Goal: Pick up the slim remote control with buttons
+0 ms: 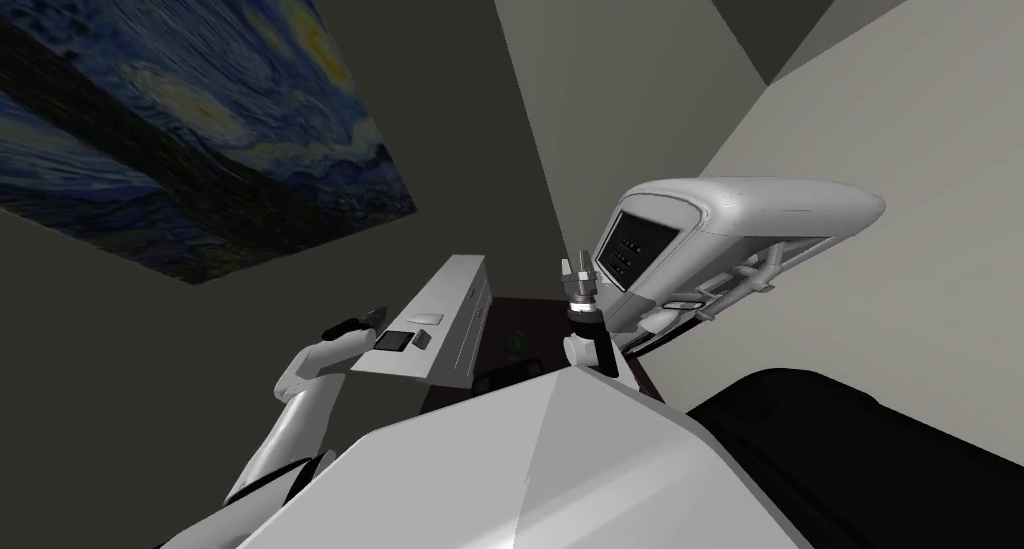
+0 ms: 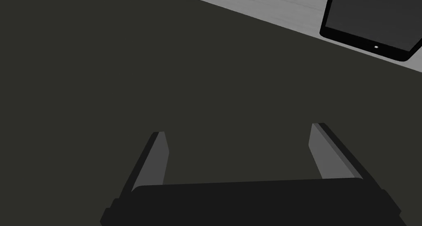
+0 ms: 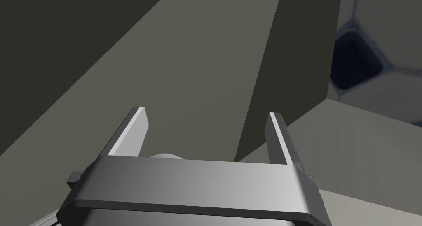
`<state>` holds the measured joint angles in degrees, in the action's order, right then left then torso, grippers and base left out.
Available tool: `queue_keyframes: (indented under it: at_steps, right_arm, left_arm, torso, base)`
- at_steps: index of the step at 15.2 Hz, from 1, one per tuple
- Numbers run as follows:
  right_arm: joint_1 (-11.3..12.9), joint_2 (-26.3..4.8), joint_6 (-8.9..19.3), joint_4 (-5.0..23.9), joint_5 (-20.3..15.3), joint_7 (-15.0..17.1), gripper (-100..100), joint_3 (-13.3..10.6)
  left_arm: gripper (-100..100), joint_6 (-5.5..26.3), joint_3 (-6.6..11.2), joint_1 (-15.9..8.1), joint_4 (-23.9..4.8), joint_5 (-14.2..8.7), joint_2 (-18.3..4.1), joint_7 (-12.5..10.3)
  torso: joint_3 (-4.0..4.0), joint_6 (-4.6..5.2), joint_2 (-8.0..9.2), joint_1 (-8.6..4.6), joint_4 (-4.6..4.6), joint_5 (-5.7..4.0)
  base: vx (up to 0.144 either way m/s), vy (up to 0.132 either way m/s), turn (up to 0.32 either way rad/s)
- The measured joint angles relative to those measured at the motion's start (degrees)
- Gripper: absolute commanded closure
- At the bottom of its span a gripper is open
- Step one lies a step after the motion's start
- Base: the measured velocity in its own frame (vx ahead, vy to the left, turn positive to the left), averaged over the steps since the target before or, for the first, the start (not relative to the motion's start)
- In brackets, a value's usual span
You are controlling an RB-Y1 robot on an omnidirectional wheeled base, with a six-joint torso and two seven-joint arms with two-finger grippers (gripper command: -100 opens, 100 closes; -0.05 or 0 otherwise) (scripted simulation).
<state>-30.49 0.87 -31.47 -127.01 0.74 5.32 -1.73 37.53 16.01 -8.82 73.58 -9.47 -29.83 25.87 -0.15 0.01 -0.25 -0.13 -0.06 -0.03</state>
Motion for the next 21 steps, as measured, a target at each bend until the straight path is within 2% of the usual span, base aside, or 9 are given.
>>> queue_keyframes:
  at_steps: [6, 9, 17, 21]
  right_arm:
    - [0.0, 0.0, 0.0, 0.0, 0.0, 0.0, 0, 0.0]
    - [0.0, 0.0, 0.0, 0.0, 0.0, 0.0, 0, 0.0]
    - [0.0, 0.0, 0.0, 0.0, 0.0, 0.0, 0, 0.0]
    - [0.0, 0.0, 0.0, 0.0, 0.0, 0.0, 0, 0.0]
  left_arm:
    - [-100, 6.1, 2.08, -3.5, -7.0, -1.5, -1.6, 3.8]
    - [-100, 9.9, 3.05, -5.2, -9.1, -1.6, -2.0, 5.3]
    - [-100, 17.3, 5.72, -10.4, -19.2, -3.2, -3.5, 10.4]
    - [-100, 21.2, 6.66, -12.2, -22.7, -3.6, -3.8, 12.1]
  torso:
    - [0.0, -0.02, 0.0, 0.08, 0.0, 0.02]
    - [0.0, -0.01, 0.0, 0.03, 0.0, 0.01]
    - [-0.05, -0.01, -0.09, 0.08, -0.02, 0.02]
    - [0.01, -0.03, 0.03, 0.09, 0.0, 0.03]
  base:
    - [0.058, -0.011, -0.034]
    - [0.056, -0.018, -0.03]
    - [0.069, -0.009, -0.035]
    - [0.055, -0.003, -0.028]
